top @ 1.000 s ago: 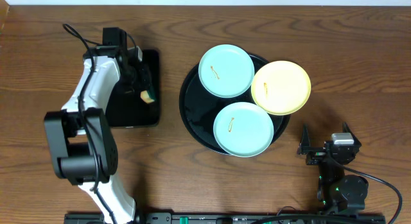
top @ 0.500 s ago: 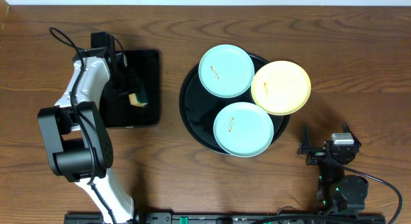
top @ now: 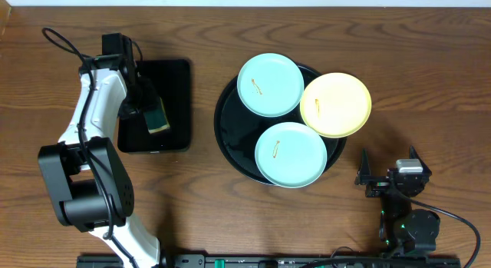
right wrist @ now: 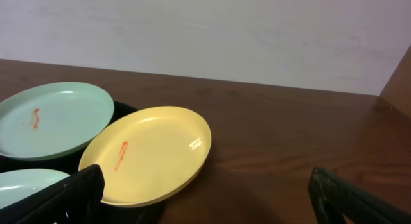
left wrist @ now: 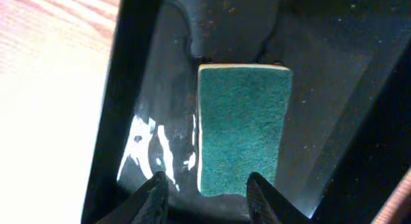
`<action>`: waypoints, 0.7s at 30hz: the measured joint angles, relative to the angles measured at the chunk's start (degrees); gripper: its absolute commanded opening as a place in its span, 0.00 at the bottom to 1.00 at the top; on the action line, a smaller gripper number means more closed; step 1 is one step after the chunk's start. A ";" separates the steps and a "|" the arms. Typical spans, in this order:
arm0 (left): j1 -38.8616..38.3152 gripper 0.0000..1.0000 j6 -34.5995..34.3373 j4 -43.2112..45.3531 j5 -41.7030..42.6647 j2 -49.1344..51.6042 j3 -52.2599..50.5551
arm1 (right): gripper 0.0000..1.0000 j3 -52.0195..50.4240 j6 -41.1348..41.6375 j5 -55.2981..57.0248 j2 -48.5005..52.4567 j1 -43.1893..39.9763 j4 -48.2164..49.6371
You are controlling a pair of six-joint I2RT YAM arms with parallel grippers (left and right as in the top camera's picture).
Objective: Clean dirty plates on tray and stack at the side
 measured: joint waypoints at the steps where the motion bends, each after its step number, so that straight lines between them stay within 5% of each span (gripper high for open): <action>1: 0.00 0.53 -0.17 -0.55 -0.20 0.00 0.00 | 0.99 0.00 0.00 0.00 0.00 0.00 0.00; 6: 0.00 0.65 -2.71 -1.44 0.13 0.00 -0.42 | 0.99 0.00 0.00 0.00 0.00 0.00 0.00; 21: 0.00 0.65 -3.87 11.13 6.58 0.00 -11.65 | 0.99 0.00 0.00 0.00 0.00 0.00 0.00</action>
